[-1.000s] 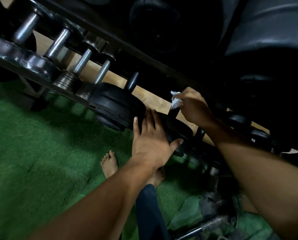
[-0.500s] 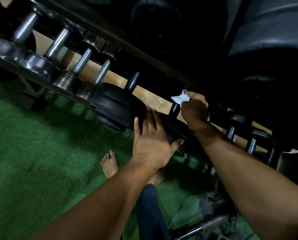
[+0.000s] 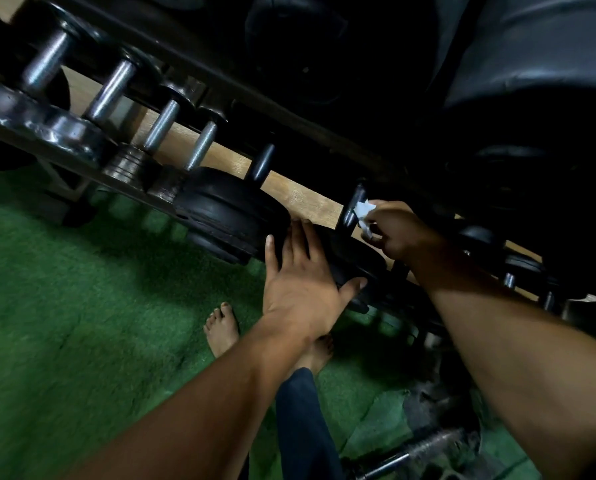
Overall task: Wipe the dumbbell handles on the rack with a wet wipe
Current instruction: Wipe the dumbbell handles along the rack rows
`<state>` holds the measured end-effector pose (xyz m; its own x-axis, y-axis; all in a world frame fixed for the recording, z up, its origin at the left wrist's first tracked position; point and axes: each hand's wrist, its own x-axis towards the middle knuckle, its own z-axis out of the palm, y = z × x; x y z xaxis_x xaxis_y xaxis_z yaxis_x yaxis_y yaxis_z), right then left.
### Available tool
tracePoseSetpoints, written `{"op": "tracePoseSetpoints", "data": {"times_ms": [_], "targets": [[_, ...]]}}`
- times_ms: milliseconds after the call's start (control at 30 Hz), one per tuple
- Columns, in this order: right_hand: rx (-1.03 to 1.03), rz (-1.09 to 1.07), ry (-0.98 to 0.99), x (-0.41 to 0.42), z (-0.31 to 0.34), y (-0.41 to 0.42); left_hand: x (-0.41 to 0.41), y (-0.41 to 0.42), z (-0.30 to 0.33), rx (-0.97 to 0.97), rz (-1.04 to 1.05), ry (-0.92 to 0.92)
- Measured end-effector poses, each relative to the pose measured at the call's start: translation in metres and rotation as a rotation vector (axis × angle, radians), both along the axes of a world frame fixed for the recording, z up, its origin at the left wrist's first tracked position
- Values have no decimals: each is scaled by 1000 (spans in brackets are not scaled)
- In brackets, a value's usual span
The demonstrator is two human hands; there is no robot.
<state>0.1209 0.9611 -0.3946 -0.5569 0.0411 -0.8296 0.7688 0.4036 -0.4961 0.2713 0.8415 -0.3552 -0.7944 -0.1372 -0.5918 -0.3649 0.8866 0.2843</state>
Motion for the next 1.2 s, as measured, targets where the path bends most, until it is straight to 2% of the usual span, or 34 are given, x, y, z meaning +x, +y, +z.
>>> {"op": "tracePoseSetpoints", "data": {"times_ms": [133,367,467,633,967,1033,1100,1200], "targets": [[8,-85,0,0,-3,-1,1,0,0,-3,4,17],[-5,34,-149,7,-4,8,1,0,-1,1,6,20],[24,87,-157,7,-12,11,1,0,0,4,5,28],[64,292,-105,8,-14,8,2,0,0,-8,4,38],[26,568,-231,7,7,18,1,0,1,1,3,27],[118,679,-109,4,15,19,1,0,2,1,-3,18],[252,827,136,0,21,20,0,0,2,-2,-5,15],[399,807,404,0,21,19,0,0,2,2,1,7]]}}
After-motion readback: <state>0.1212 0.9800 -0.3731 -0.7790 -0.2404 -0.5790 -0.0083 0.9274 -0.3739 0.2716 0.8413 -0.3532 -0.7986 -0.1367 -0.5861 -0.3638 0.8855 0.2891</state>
